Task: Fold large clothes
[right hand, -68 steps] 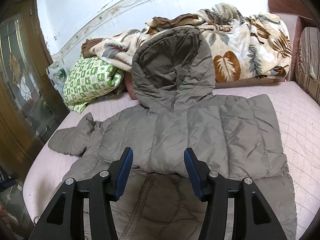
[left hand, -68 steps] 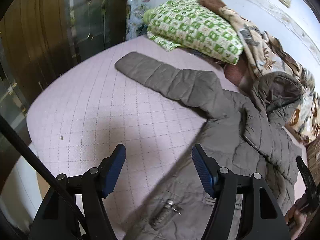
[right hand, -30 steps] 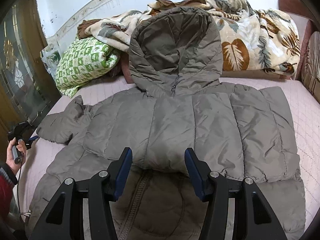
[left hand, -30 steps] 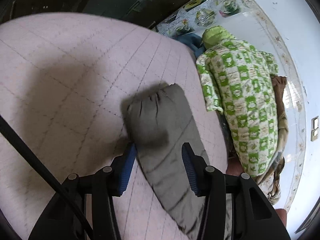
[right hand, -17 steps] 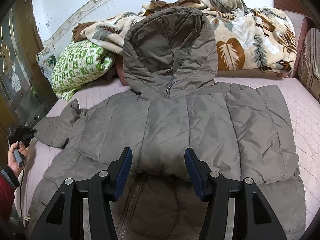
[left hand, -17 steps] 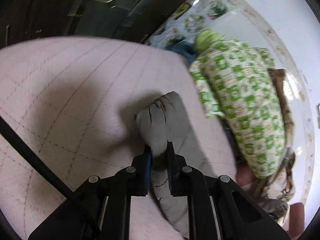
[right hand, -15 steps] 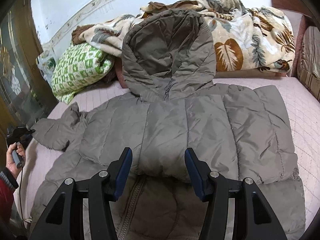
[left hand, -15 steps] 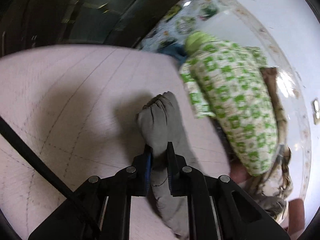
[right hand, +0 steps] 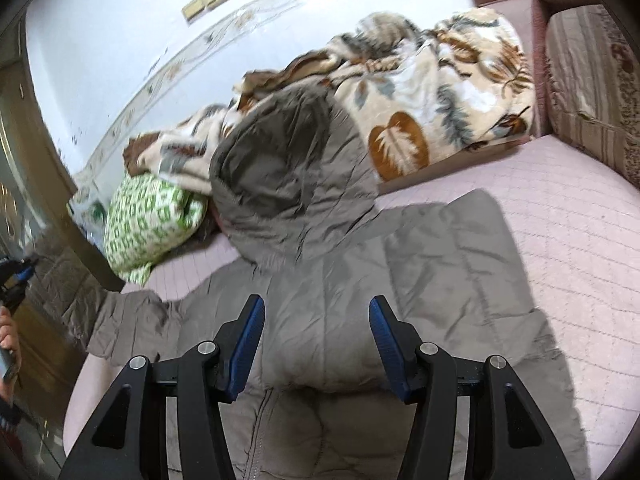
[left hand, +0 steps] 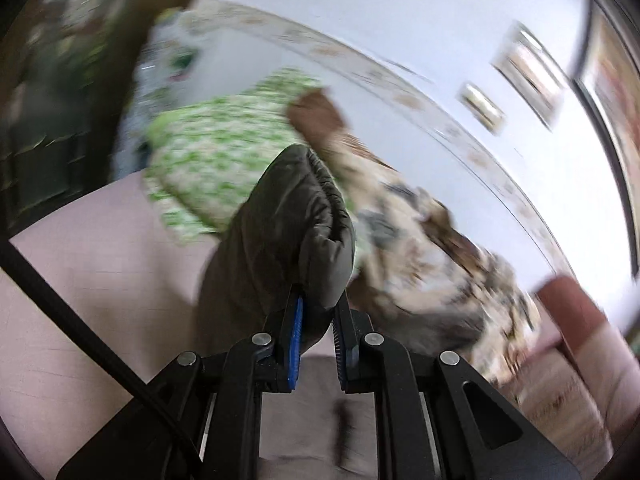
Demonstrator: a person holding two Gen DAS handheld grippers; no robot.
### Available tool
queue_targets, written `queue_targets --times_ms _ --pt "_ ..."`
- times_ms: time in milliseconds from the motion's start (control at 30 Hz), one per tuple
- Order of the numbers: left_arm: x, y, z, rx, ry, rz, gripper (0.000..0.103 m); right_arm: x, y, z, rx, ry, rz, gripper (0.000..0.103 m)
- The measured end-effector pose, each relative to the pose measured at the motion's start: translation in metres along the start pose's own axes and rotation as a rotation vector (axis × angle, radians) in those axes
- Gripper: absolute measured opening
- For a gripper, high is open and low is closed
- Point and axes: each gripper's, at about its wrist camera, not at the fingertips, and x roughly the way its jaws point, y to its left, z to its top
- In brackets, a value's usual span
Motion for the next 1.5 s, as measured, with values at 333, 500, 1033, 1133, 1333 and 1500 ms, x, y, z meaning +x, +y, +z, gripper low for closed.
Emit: queue_targets --times_ms 333,500,1033,1133,1333,1500 --pt "0.058 -0.169 -0.134 0.213 0.277 -0.166 0.013 -0.037 -0.041 0.018 0.09 -0.061 -0.016 0.059" --pt "0.111 -0.192 -0.226 0.241 0.467 -0.158 0.014 -0.048 -0.054 0.024 0.117 -0.081 -0.026 0.059" --pt "0.042 -0.173 -0.234 0.423 0.405 -0.162 0.061 0.003 -0.052 0.007 0.231 0.13 0.152 0.062" --pt "0.027 -0.131 -0.206 0.42 0.223 0.021 0.065 0.019 -0.05 -0.005 0.288 0.194 0.199 0.062" --pt "0.047 -0.046 -0.18 0.363 0.11 0.32 0.065 0.045 -0.04 -0.026 0.33 0.276 0.204 0.062" --pt "0.074 -0.027 -0.172 0.29 0.143 0.315 0.065 0.068 -0.035 -0.038 0.34 0.318 0.138 0.062"
